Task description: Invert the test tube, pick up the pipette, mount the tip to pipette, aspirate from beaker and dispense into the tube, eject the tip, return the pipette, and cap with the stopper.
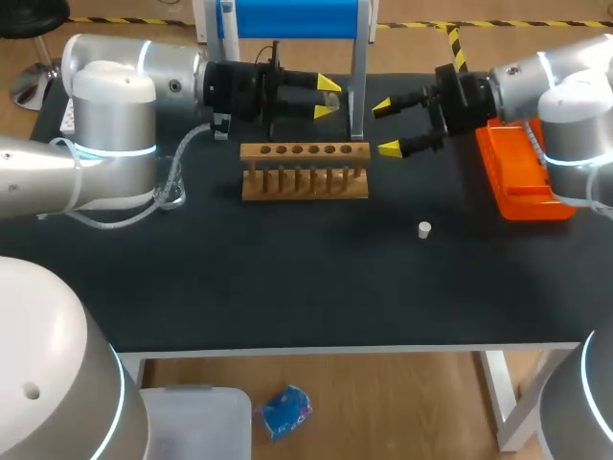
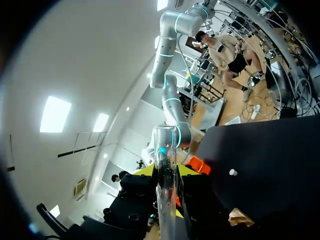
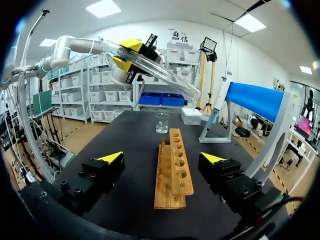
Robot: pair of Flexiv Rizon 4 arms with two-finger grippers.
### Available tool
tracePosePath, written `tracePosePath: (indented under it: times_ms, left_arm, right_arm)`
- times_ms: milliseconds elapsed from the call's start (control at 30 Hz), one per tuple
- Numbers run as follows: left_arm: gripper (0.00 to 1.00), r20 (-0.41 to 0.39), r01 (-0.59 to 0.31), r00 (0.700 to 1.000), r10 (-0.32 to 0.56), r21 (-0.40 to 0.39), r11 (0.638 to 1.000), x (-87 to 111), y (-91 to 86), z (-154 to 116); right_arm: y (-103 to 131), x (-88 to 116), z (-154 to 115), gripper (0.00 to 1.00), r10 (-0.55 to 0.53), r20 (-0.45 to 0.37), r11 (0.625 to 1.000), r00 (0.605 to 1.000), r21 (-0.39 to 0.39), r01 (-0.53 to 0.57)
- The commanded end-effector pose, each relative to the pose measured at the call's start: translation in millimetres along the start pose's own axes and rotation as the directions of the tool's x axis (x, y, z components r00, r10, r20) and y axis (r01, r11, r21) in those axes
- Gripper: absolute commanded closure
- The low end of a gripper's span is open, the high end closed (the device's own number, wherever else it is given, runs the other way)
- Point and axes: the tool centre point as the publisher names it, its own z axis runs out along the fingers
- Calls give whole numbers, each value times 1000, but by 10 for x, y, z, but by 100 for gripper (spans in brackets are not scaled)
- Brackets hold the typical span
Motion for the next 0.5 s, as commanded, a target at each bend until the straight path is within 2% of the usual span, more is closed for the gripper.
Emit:
tracePosePath:
  times_ms: [33, 100, 133, 233, 267, 367, 467, 500]
  left_arm:
    - [100, -75, 345, 933, -351, -83, 935, -31, 144, -129]
    - [100, -119, 404, 903, -412, -90, 910, -59, 179, -148]
    - [100, -117, 440, 889, -443, -51, 896, -84, 197, -149]
    - [100, -141, 490, 857, -495, -70, 869, -115, 262, -151]
    - [100, -131, 500, 852, -507, -83, 862, -117, 289, -156]
    - [100, -66, 566, 820, -569, -60, 822, -94, 382, -187]
    - [100, -34, 612, 789, -613, -37, 790, -62, 466, -202]
    - [100, -18, 615, 787, -616, -44, 787, -56, 485, -211]
  right_arm:
    - [-1, 3, -3, 0, 0, 0, 1000, 1000, 1, 0]
    - [-1, 3, -3, 0, 0, 0, 1000, 1000, 1, 0]
    - [-1, 3, -3, 0, 0, 0, 1000, 1000, 1, 0]
    - [-1, 3, -3, 0, 0, 0, 1000, 1000, 1, 0]
    - [-1, 3, -3, 0, 0, 0, 1000, 1000, 1, 0]
    - [-1, 3, -3, 0, 0, 0, 1000, 1000, 1, 0]
    - [-1, 3, -3, 0, 0, 0, 1000, 1000, 1, 0]
    - [-1, 3, -3, 0, 0, 0, 1000, 1000, 1, 0]
